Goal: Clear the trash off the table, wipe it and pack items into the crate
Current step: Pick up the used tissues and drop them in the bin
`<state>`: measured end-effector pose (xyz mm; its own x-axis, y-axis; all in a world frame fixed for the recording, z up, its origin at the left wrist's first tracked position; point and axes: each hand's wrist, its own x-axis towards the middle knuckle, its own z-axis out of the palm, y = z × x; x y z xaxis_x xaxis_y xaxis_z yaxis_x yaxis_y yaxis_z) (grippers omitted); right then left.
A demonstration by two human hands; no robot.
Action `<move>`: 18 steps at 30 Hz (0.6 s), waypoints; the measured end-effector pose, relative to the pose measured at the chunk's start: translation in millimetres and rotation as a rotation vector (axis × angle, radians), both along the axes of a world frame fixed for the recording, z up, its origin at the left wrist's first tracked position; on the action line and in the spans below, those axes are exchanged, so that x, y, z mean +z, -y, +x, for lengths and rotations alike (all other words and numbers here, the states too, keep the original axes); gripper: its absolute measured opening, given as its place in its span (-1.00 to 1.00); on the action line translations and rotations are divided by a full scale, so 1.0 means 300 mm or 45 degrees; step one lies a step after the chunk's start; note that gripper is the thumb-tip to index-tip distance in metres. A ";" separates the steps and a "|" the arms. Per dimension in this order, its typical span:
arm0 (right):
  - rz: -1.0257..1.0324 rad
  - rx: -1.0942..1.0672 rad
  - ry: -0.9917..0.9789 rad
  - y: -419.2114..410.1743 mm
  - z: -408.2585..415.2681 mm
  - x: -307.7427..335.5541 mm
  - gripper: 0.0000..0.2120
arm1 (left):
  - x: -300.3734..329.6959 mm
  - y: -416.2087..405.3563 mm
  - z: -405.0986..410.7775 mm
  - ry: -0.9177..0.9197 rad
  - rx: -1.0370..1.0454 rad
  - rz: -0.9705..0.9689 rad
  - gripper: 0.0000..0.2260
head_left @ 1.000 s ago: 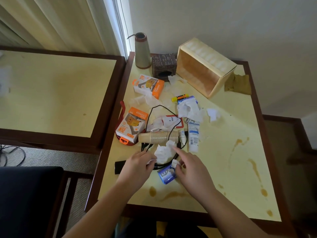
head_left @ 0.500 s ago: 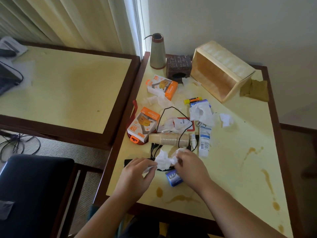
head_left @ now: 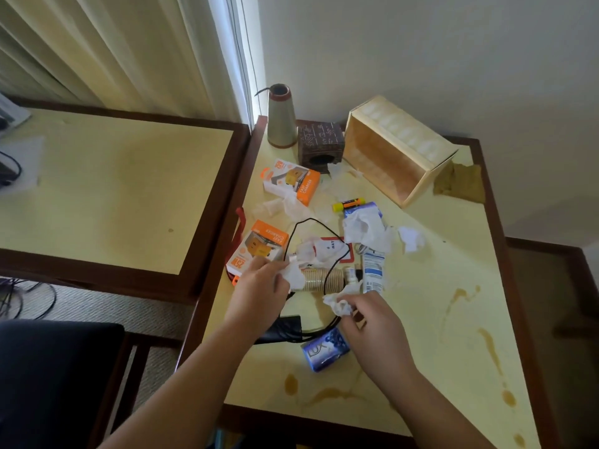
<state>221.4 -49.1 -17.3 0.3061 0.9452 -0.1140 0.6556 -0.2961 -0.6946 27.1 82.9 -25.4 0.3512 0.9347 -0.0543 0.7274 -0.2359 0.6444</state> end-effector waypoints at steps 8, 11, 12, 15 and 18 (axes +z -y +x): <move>0.012 -0.054 0.005 0.018 0.023 -0.016 -0.81 | -0.051 -0.156 0.115 -0.281 -0.317 -0.034 -0.81; -0.019 -0.027 0.000 0.032 0.031 -0.014 -0.76 | -0.068 -0.180 0.152 -0.401 -0.383 -0.127 -0.81; -0.023 -0.009 0.000 0.034 0.033 -0.011 -0.74 | -0.073 -0.187 0.161 -0.415 -0.354 -0.179 -0.81; -0.031 0.023 -0.004 0.033 0.040 0.003 -0.71 | -0.086 -0.197 0.178 -0.456 -0.258 -0.278 -0.79; 0.026 0.027 0.020 0.035 0.038 0.015 -0.71 | -0.082 -0.193 0.183 -0.430 -0.198 -0.270 -0.82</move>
